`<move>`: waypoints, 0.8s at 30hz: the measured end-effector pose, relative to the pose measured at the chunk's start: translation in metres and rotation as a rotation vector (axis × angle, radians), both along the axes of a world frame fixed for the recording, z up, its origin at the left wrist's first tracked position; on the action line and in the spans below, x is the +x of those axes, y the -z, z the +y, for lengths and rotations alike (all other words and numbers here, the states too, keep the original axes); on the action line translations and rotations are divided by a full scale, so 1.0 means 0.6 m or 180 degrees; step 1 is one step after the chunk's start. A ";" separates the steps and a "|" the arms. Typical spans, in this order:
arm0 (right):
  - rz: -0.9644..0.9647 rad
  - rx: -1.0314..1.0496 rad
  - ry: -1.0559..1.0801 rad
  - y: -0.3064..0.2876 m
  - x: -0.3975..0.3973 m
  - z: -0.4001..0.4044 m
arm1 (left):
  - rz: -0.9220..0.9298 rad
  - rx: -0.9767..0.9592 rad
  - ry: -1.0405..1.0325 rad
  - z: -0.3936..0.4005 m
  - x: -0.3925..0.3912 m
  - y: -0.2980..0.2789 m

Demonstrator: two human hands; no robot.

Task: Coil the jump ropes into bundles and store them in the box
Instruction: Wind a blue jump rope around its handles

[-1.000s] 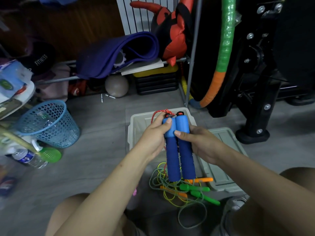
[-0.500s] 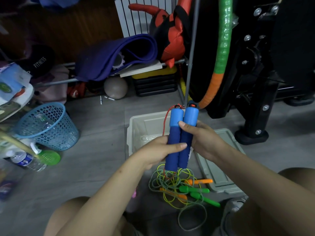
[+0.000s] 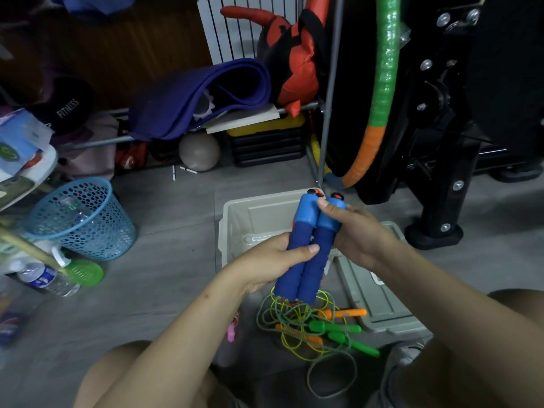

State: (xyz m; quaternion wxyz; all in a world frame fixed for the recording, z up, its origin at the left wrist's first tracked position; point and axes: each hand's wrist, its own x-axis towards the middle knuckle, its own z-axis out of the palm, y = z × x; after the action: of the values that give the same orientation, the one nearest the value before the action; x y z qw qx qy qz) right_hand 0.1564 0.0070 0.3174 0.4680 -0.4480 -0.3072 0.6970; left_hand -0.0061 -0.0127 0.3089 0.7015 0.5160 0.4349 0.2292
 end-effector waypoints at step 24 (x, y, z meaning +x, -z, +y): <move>0.0002 0.0142 0.0263 0.009 -0.016 -0.008 | -0.0459 -0.1111 -0.0155 -0.004 0.012 -0.005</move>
State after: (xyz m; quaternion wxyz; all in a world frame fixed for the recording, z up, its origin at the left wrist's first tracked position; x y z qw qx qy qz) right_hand 0.1467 0.0024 0.3123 0.5063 -0.4496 -0.3038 0.6702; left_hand 0.0013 -0.0151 0.3118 0.8039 0.3580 0.4290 0.2035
